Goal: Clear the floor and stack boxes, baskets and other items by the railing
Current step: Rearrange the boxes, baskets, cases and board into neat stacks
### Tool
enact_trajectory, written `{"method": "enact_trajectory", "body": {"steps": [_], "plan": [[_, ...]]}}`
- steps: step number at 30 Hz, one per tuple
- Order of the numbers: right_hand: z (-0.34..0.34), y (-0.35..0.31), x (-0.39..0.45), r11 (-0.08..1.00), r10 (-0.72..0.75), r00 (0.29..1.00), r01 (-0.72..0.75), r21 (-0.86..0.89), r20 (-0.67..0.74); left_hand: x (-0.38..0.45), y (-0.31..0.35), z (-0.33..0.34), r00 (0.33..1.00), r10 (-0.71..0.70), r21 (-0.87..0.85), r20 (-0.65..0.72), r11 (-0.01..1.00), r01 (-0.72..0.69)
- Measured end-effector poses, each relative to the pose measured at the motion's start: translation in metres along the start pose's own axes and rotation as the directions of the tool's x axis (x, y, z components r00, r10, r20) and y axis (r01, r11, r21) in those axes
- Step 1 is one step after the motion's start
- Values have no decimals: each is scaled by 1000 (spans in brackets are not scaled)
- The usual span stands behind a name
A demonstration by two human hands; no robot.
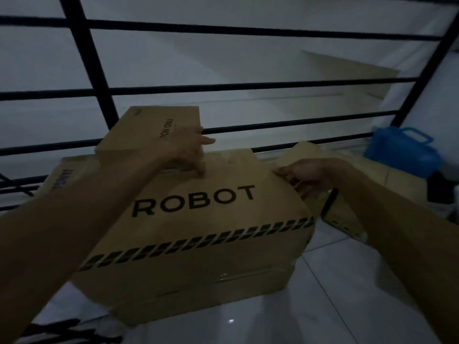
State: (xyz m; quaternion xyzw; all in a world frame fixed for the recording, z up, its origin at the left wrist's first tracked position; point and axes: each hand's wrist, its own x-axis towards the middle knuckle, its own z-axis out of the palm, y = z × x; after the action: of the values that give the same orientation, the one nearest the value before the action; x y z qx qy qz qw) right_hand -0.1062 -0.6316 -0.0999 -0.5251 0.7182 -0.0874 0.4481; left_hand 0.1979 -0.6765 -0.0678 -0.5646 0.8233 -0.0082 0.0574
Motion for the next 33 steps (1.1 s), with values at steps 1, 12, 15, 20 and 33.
{"method": "enact_trajectory", "body": {"steps": [1,12,15,20,33], "plan": [[-8,-1,-1,999,34,999,-35,-9,-12,1,-4,-1,1000,23,-23,3,999,-23],[-77,25,41,991,97,990,-105,-79,-102,16,-7,-5,1000,5,-48,-4,999,-5],[-86,33,61,994,82,991,-89,-60,-110,25,13,-20,998,-58,-94,10,994,59],[-93,49,95,993,47,988,-62,-100,-144,65,79,-36,996,-41,-351,-77,936,12],[-143,136,155,995,56,954,-76,-58,-295,211,237,5,973,-68,-430,220,888,160]]}}
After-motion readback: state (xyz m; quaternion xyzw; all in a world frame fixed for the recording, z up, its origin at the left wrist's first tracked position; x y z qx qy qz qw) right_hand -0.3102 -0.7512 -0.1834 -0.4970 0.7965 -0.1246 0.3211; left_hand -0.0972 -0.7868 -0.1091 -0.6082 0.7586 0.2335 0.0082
